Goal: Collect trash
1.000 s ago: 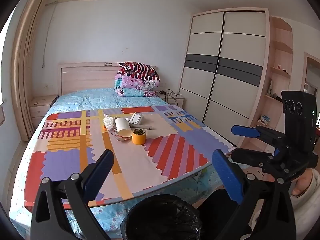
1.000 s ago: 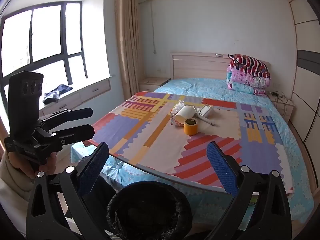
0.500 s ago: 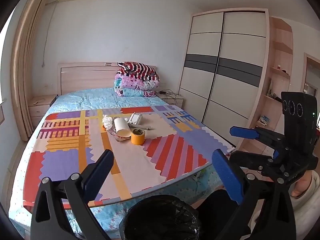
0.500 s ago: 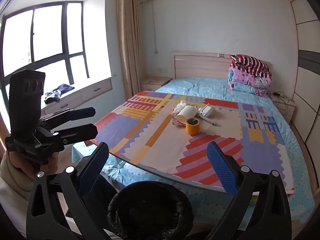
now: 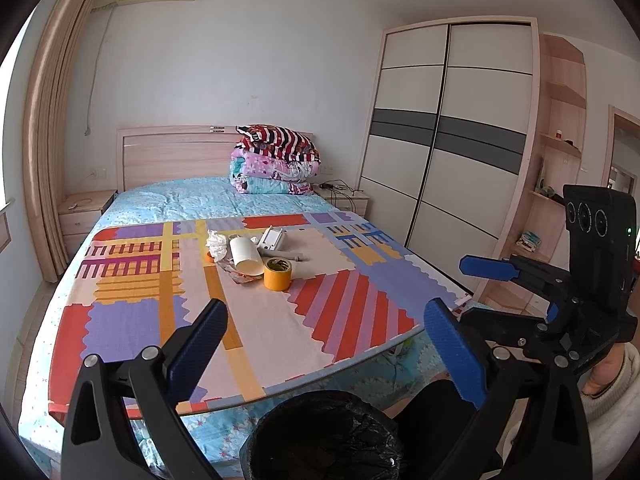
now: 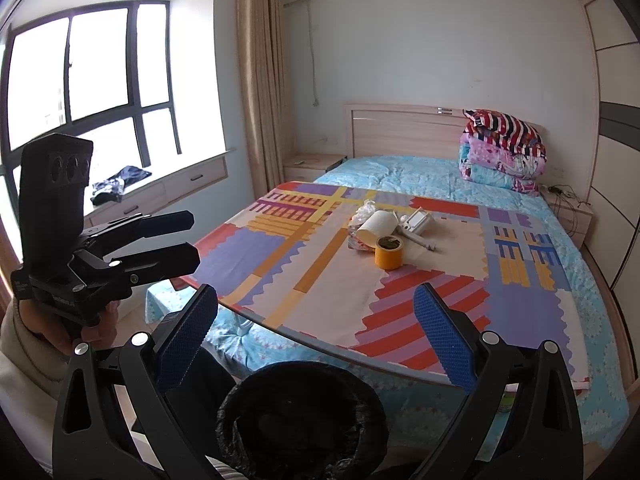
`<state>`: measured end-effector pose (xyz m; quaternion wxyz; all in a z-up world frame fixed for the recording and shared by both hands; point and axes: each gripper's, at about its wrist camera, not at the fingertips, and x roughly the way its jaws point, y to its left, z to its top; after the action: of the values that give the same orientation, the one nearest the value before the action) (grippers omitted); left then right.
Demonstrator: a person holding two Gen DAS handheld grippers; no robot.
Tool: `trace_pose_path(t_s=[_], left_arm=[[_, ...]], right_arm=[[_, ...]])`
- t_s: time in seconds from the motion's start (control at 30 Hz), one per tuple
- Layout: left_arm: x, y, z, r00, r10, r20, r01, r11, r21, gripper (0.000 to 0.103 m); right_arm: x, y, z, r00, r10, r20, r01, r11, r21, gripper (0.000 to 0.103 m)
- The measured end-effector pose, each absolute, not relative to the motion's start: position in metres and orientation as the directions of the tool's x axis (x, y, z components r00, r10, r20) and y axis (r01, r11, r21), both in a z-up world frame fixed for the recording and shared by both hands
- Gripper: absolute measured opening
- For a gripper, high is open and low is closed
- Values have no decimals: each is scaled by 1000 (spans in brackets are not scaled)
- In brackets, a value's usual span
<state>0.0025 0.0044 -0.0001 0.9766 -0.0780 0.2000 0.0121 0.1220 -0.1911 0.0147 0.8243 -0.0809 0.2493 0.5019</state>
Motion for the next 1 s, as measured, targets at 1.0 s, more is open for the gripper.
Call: trace_pose_path(t_s=[1.0], left_arm=[[0,4,2,921,13,-390,-74,987,-140,95]], right_arm=[[122,-194,16,376,785,-491,-866,487,114,99]])
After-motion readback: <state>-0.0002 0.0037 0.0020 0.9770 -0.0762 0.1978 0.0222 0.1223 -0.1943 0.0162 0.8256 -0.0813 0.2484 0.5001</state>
